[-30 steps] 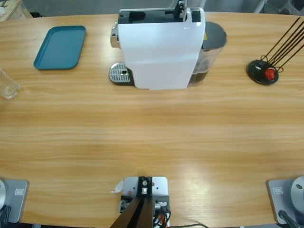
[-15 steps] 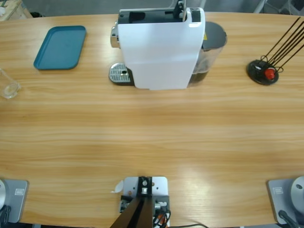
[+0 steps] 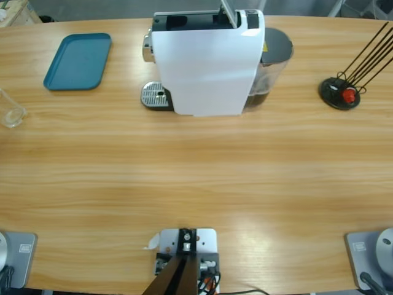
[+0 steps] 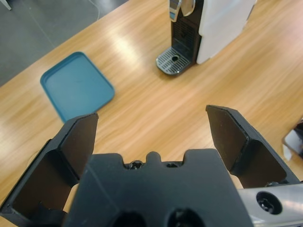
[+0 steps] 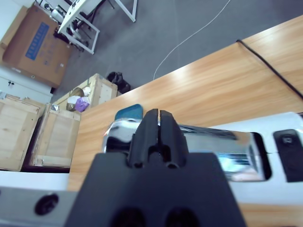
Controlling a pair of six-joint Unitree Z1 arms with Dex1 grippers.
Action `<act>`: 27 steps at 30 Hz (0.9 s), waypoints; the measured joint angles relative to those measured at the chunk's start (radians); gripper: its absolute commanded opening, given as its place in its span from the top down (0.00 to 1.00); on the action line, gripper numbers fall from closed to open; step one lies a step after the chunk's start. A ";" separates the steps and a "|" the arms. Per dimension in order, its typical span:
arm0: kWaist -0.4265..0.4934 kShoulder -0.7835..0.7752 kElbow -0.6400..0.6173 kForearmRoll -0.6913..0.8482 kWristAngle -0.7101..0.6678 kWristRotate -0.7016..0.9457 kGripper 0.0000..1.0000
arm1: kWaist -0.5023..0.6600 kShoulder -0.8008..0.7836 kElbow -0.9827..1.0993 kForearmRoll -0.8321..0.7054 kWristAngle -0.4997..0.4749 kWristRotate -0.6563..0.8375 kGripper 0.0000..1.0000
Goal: Pour coffee
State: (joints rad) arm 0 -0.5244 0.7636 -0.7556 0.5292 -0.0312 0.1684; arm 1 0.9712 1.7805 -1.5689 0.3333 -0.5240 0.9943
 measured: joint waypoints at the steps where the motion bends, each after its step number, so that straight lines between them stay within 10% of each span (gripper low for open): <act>1: 0.000 -0.002 0.001 0.000 0.000 0.000 0.01 | 0.000 0.008 -0.005 -0.002 0.000 0.000 1.00; 27: 0.000 -0.014 0.023 -0.007 -0.005 0.004 0.01 | 0.079 0.193 -0.043 -0.068 0.002 0.010 1.00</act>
State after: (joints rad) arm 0 -0.5244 0.7499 -0.7323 0.5227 -0.0366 0.1720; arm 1 1.0498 1.9736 -1.6118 0.2656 -0.5215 1.0042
